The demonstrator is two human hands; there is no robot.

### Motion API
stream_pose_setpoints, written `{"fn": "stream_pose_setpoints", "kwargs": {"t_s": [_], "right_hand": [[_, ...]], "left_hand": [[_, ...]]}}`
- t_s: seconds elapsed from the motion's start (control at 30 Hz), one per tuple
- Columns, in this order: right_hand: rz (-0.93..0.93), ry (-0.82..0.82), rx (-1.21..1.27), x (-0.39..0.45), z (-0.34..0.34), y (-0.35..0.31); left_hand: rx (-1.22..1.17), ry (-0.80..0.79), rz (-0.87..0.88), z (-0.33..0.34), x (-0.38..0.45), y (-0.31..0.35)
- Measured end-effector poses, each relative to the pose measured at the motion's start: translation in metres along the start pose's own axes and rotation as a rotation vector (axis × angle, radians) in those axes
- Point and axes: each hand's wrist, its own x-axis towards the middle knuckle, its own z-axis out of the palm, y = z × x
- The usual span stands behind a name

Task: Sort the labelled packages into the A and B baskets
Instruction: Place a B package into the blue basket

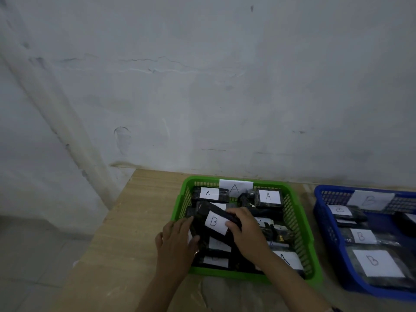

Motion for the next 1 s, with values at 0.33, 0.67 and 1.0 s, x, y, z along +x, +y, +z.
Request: {"fn": "stream_pose_setpoints", "kwargs": {"t_s": [0.33,0.67,1.0], "right_hand": [[0.16,0.208,0.275,-0.049,-0.056,0.028],[0.239,0.348,0.452,-0.088,-0.141,0.078],[0.344,0.345,0.469,-0.115,-0.221,0.145]], "left_hand": [[-0.73,-0.183,-0.001,0.001,0.006,0.085],[-0.933,-0.32,-0.007,0.028,-0.002,0.194],[-0.951,-0.442,0.016,0.081,-0.011,0.288]]}}
